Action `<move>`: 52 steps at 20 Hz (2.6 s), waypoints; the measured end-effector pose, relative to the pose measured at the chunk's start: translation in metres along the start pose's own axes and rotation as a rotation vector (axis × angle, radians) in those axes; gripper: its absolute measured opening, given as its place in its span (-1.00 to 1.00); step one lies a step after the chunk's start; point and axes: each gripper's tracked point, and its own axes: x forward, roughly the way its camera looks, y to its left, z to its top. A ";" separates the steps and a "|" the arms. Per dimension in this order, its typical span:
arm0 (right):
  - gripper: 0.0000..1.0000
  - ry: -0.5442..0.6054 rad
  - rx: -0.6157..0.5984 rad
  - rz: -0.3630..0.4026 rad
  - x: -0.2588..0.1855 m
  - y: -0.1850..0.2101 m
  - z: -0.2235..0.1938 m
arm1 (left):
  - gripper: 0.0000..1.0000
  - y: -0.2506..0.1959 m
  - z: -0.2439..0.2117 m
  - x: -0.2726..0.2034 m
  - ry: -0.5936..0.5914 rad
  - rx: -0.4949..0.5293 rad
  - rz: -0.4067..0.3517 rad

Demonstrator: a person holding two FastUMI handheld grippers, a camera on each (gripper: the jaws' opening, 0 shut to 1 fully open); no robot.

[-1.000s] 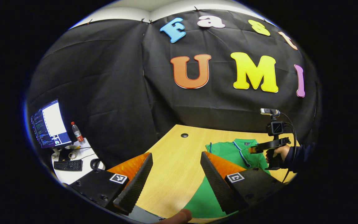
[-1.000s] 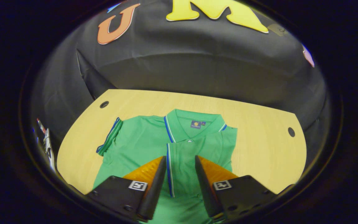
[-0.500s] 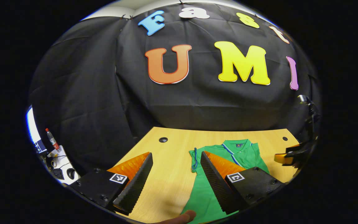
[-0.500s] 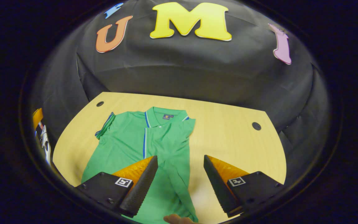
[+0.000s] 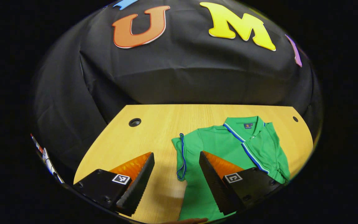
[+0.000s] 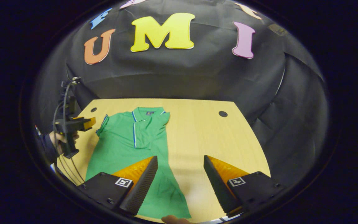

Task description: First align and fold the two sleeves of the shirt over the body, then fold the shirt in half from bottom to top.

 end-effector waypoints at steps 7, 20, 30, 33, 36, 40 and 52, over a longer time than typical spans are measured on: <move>0.91 0.070 0.045 -0.055 -0.026 -0.010 -0.034 | 0.90 -0.004 -0.014 0.067 0.115 -0.036 0.011; 0.97 0.102 0.022 -0.051 -0.030 -0.011 -0.043 | -0.78 -0.013 -0.032 0.083 0.231 0.047 -0.069; 0.96 0.057 0.057 -0.030 -0.034 -0.018 -0.032 | -0.94 -0.041 0.011 0.058 0.161 0.107 -0.122; 0.88 0.052 0.067 -0.034 -0.038 -0.023 -0.034 | -0.94 -0.077 0.023 0.045 0.128 0.115 -0.181; 0.86 0.056 0.085 -0.042 -0.041 -0.029 -0.040 | -0.93 -0.116 0.020 0.036 0.128 0.143 -0.241; 0.91 0.063 0.100 -0.066 -0.043 -0.036 -0.050 | -0.93 -0.155 0.009 0.035 0.141 0.198 -0.266; 0.87 0.083 0.164 -0.111 -0.041 -0.053 -0.075 | -0.82 -0.213 -0.015 0.027 0.169 0.338 -0.334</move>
